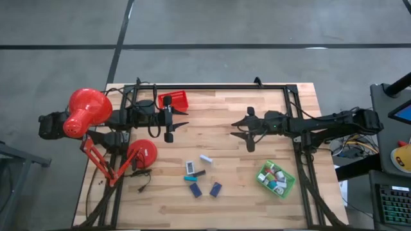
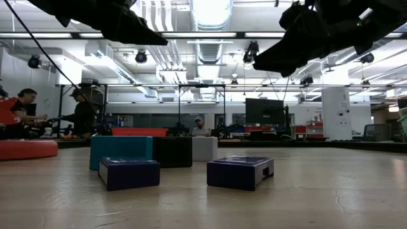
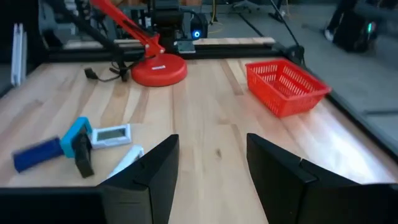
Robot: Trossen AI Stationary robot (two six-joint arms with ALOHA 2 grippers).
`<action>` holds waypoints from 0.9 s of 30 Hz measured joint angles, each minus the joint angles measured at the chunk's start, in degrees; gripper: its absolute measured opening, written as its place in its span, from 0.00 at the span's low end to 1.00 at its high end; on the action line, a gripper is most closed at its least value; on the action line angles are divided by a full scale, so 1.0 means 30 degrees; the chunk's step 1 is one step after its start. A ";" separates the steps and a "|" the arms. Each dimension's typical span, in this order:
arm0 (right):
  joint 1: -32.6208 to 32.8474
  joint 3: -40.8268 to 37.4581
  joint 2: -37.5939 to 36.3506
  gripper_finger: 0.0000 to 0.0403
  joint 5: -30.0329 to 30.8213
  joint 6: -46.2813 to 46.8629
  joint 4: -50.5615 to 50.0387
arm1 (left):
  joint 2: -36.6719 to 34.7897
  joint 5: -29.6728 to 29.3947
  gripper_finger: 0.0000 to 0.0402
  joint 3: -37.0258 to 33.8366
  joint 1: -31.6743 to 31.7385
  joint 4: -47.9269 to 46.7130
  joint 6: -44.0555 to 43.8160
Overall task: Pick & Place Office items
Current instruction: Put the right white digital clock into the red bin
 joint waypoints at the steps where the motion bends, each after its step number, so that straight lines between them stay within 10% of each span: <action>1: 0.0000 0.0000 0.0000 0.45 0.0000 0.0747 0.0018 | 0.0000 0.0000 0.39 0.0007 0.0006 0.0000 0.0000; 27: 0.0194 -0.0073 0.3166 0.45 0.1922 0.3735 0.3163 | 0.0000 -0.0007 0.39 0.0000 0.0007 -0.0007 0.0000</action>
